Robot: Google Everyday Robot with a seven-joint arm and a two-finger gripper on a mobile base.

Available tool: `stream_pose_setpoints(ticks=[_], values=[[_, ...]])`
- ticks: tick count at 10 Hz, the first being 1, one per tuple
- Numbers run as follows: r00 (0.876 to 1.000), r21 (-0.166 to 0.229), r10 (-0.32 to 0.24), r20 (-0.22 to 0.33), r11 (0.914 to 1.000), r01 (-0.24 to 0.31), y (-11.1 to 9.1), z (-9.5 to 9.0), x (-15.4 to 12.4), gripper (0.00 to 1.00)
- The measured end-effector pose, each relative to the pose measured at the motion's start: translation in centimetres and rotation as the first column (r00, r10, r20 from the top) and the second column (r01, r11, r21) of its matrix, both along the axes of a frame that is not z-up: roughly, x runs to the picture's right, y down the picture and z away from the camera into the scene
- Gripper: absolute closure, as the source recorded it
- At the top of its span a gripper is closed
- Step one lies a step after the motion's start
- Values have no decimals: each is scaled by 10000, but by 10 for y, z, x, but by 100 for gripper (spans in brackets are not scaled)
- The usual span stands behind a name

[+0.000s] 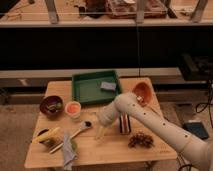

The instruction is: Place brush in tray

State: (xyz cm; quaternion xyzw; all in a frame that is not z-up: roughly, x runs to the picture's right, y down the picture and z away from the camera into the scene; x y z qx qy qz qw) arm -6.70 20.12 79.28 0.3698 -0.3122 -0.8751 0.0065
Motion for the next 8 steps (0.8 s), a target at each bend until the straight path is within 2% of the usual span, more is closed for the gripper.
stream_pose_setpoints(ticks=[4, 8], values=[[9996, -130, -245, 159, 9996, 247, 21, 8, -14, 20], [9989, -256, -403, 227, 9988, 409, 25, 13, -34, 20]])
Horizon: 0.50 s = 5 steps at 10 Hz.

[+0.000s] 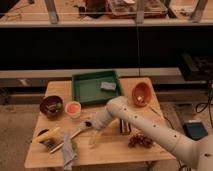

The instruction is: Place brush in tray

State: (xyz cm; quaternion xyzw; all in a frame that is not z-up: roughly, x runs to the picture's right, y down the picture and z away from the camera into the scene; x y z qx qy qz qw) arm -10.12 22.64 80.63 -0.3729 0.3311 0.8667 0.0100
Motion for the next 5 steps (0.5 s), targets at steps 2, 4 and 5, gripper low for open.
stream_pose_setpoints(ticks=[2, 4, 5], values=[[9999, -107, -124, -4, 9999, 124, -2, 5, -9, 20], [9996, -144, -276, 14, 9995, 276, -5, 11, -19, 20], [9994, -168, -339, -37, 9993, 338, -6, 16, -20, 20]])
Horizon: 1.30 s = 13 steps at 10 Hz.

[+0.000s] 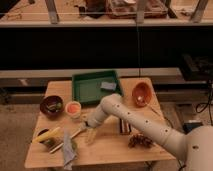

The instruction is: Place brush in tray

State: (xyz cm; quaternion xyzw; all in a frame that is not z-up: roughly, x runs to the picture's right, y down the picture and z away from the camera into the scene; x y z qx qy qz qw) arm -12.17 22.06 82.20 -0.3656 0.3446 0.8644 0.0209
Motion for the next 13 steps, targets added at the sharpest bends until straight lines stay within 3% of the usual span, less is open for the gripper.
stream_pose_setpoints(ticks=[3, 10, 12, 13], values=[[9999, -52, -124, -19, 9999, 124, 0, 7, -1, 22], [9974, -635, -485, 535, 9966, 519, 0, 6, 2, 93], [9973, -916, -421, 598, 9947, 475, 0, 5, 5, 100], [9984, -1391, 23, 565, 9903, 56, -7, 4, 9, 100]])
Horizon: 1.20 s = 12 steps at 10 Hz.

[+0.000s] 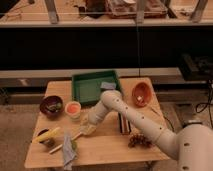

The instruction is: Place brush in tray

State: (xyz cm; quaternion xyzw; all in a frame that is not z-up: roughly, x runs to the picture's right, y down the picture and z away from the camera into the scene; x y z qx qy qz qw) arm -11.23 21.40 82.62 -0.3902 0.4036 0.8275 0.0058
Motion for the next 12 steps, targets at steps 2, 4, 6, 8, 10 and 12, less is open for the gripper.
stream_pose_setpoints(ticks=[2, 4, 6, 8, 10, 12], values=[[9936, -1005, 905, -678, 9902, -970, -25, -4, 17, 100], [9857, -855, 1129, -1249, 9886, -1241, -40, -3, 45, 100], [9762, -463, 1305, -1729, 9890, -1404, -56, -6, 75, 100], [9689, 85, 1315, -2098, 9911, -1326, -72, -12, 107, 100], [9632, 421, 1357, -2322, 9907, -1294, -84, -14, 130, 100], [9484, 793, 1745, -2649, 9841, -1589, -105, -20, 159, 100]])
